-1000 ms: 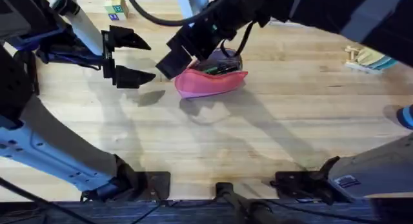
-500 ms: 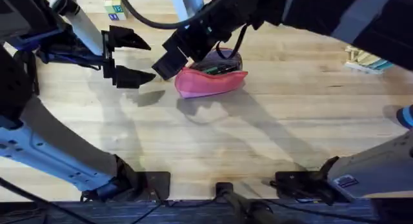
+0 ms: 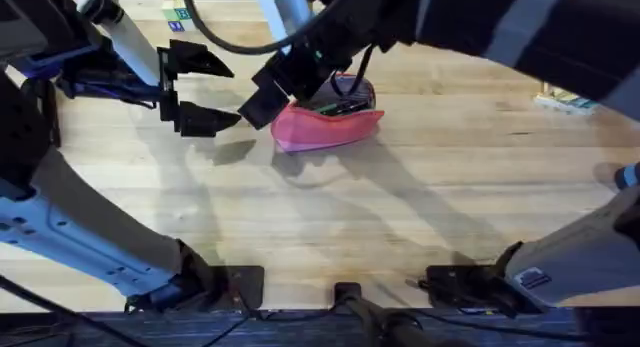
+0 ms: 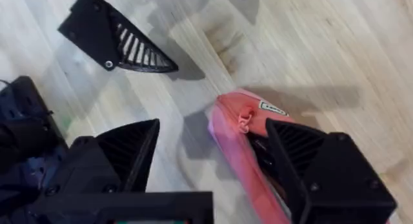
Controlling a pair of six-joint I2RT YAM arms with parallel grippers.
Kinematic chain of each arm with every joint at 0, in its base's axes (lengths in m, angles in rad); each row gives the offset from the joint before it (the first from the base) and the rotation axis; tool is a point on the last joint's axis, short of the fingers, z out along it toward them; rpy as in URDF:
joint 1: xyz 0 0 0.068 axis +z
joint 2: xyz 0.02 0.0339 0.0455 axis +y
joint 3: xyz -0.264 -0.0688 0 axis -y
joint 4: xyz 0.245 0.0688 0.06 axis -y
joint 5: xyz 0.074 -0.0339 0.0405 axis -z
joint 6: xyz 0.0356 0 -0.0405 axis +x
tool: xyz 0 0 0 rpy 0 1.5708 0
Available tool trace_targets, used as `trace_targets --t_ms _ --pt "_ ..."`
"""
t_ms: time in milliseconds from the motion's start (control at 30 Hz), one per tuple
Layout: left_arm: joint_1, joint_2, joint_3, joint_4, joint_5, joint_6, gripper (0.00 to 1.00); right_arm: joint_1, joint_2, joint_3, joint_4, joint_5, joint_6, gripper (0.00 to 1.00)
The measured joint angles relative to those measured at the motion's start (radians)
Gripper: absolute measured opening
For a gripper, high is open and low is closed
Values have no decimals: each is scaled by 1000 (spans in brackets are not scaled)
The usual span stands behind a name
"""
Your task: Unzip the bag, pick up the pens from the table one at a time and place them inside, then zip the bag closed.
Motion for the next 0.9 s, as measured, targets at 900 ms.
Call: trace_targets --t_ms 900 --pt "0 0 0 0 0 0 992 0 153 0 84 67 15 839"
